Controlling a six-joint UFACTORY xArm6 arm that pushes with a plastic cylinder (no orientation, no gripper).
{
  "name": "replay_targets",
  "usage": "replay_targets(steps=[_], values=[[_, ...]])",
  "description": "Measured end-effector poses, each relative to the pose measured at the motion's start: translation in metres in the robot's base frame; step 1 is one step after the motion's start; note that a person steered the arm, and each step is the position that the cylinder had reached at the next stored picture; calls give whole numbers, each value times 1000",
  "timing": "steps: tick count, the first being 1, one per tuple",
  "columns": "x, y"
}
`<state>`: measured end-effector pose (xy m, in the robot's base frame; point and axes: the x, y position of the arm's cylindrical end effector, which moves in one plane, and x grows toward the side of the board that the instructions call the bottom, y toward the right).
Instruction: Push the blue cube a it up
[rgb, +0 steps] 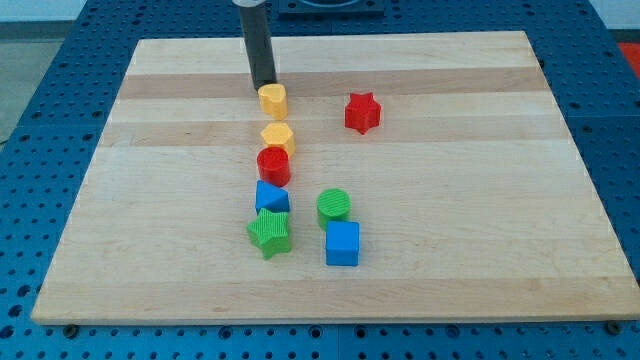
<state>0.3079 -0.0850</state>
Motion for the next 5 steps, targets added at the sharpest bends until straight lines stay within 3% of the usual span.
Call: replay_targets(steps=[2, 3, 4, 5], values=[[4, 42], [-18, 62], [-32, 163], [58, 265]])
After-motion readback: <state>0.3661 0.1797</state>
